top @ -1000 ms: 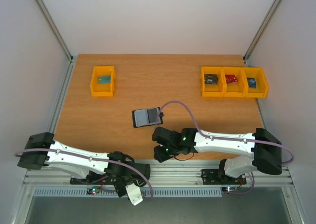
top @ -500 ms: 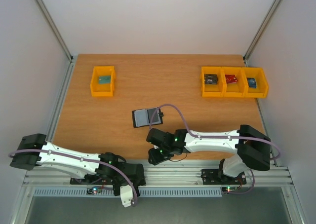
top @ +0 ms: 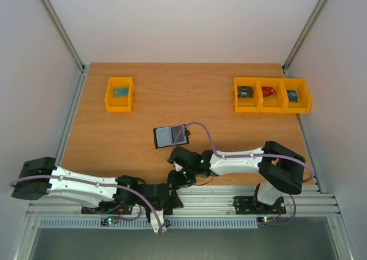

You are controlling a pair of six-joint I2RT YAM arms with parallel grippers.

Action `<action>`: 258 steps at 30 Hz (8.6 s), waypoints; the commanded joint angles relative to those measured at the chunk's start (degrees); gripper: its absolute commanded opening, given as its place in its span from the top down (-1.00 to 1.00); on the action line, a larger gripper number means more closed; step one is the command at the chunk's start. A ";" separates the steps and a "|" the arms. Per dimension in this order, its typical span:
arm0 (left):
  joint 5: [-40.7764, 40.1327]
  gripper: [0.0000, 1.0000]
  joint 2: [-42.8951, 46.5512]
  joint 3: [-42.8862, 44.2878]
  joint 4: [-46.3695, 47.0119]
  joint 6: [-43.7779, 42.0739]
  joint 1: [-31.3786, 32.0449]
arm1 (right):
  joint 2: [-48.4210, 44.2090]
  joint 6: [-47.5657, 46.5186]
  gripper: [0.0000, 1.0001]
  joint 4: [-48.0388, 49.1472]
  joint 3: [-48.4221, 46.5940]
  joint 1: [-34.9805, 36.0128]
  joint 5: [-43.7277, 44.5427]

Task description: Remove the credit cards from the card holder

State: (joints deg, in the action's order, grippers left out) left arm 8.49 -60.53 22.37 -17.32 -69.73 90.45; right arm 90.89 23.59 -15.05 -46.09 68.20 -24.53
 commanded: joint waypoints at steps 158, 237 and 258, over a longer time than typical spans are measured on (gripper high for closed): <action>-1.46 -0.78 -3.74 -0.90 7.89 2.90 -19.03 | -9.52 11.33 0.02 -13.52 6.14 -2.46 -0.67; 1.26 -0.84 -0.43 8.48 -2.40 13.12 -26.02 | -18.77 2.08 0.04 -27.68 1.17 -8.37 5.28; -0.05 -0.41 -10.14 12.19 -9.56 36.47 -15.46 | -27.21 3.78 0.05 -34.79 1.01 -11.04 11.11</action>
State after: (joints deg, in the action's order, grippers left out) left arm 12.01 -67.96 36.16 -33.67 -33.23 74.39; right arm 65.82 27.14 -48.64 -44.73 57.43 -15.22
